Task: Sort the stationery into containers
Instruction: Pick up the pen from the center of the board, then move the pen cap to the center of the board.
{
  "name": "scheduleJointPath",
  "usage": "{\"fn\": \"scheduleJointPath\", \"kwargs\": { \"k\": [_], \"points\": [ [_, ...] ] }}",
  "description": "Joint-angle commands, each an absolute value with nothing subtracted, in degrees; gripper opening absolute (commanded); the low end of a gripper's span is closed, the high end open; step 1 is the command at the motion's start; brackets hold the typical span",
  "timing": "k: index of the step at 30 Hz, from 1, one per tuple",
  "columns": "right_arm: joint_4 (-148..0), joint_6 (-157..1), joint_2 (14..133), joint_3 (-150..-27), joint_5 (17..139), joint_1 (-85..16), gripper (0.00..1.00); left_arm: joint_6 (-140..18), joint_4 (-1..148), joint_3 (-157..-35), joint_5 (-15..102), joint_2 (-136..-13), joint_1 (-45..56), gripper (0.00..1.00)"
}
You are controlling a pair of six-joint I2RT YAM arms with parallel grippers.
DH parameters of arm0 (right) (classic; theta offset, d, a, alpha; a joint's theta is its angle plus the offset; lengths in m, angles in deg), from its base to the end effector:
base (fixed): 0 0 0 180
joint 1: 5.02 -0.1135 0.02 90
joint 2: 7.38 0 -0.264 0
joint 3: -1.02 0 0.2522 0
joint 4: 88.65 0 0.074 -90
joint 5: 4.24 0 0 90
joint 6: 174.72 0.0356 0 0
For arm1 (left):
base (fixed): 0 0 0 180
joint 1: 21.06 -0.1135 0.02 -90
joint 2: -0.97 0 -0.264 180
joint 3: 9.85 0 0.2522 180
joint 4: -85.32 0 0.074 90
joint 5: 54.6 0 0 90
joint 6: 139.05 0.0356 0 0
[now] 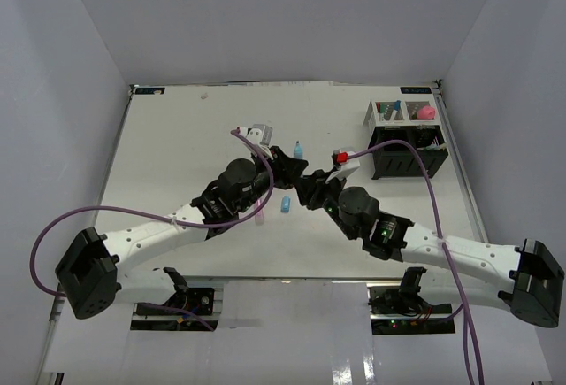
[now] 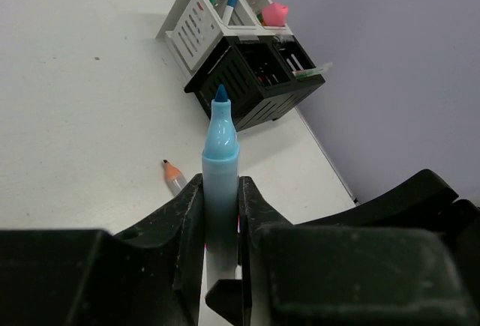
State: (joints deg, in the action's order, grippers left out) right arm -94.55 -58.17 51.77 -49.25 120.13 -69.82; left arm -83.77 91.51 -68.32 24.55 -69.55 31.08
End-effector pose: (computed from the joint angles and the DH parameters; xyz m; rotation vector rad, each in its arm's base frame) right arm 0.1191 0.2059 0.2958 -0.0803 1.6633 0.7398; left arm 0.1814 -0.2225 0.2986 0.1175 1.7647 -0.9719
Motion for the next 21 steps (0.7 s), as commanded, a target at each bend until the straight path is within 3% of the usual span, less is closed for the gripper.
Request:
{"fn": "scheduleJointPath", "kwargs": {
  "k": [1,5,10,14,21],
  "points": [
    [-96.95,-58.35,49.83,-48.25,121.62,-70.15,0.45,-81.13,90.64,-67.65,24.51,-68.11,31.33,0.11],
    [-92.38,-57.30,48.43,-46.15,122.14,-70.15,0.66,-77.88,87.13,-68.44,22.57,-66.97,29.93,0.11],
    [-87.03,-57.99,46.67,-43.59,122.15,-69.80,0.90,-74.28,77.92,-71.95,29.14,-66.18,21.59,0.11],
    [-83.25,-60.19,49.47,-44.82,120.83,-68.92,0.97,-69.90,69.39,-75.46,35.05,-64.69,10.61,0.11],
    [-81.57,-63.62,63.88,-52.09,115.12,-67.78,0.97,-62.59,62.33,-77.06,40.24,-59.94,1.80,0.08]
  ]
}}
